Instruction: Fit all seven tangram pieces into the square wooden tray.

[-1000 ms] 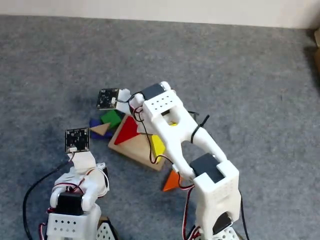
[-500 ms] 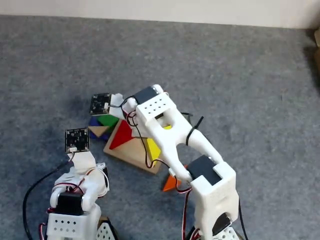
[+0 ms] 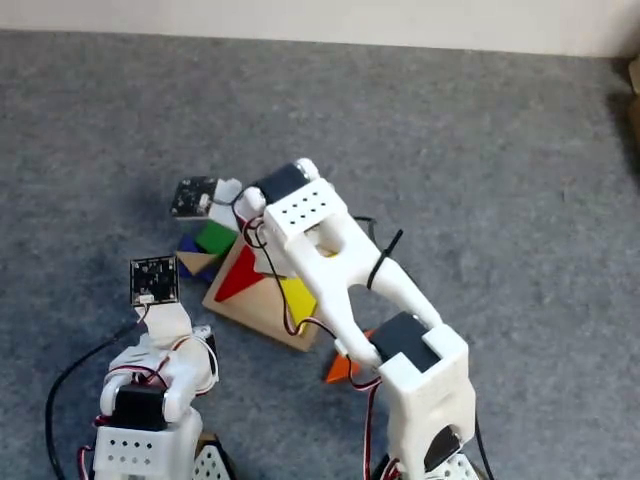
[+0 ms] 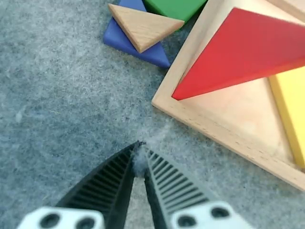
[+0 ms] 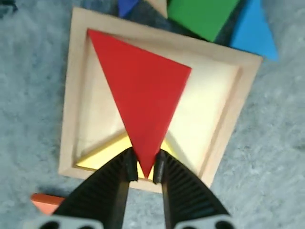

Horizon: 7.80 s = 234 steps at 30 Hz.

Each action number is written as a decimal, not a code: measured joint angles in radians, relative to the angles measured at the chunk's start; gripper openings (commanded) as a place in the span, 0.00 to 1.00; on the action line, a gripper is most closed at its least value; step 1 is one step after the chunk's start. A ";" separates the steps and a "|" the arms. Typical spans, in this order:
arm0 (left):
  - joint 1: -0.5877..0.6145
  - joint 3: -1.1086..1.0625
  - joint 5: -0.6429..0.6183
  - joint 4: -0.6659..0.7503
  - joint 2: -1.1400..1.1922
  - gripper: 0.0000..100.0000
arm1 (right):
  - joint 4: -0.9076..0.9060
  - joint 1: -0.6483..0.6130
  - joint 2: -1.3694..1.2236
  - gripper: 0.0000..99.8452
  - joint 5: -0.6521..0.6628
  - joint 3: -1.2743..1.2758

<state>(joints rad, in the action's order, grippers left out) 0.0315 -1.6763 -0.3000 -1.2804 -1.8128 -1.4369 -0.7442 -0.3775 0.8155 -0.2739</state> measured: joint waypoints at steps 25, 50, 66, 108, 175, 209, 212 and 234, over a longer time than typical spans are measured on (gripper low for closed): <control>0.000 0.000 0.000 0.000 0.000 0.01 | -0.233 -0.092 0.000 0.15 -0.241 -0.012; 0.000 0.000 0.000 0.000 0.000 0.01 | -0.133 0.133 0.000 0.00 -0.414 -0.077; 0.000 0.000 0.000 0.000 0.000 0.01 | 0.344 0.175 0.183 0.03 -0.540 0.288; 0.000 0.000 0.000 0.000 0.000 0.01 | 0.092 0.334 -0.275 0.08 -0.740 -0.063; 0.000 0.000 0.000 0.000 0.000 0.01 | -0.261 0.391 -0.040 0.23 -0.023 -0.368; 0.000 0.000 0.000 0.000 0.000 0.01 | 0.155 0.078 1.088 0.24 -0.242 1.306; 0.000 0.000 0.000 0.000 0.000 0.01 | 0.199 0.074 1.088 0.24 -0.242 1.359; 0.000 0.000 0.000 0.000 0.000 0.01 | 0.436 0.021 1.099 0.14 -0.244 1.571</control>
<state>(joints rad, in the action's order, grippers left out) 0.0315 -1.6763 -0.3000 -1.2804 -1.8128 -1.0012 -0.7227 0.7211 0.5715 1.2973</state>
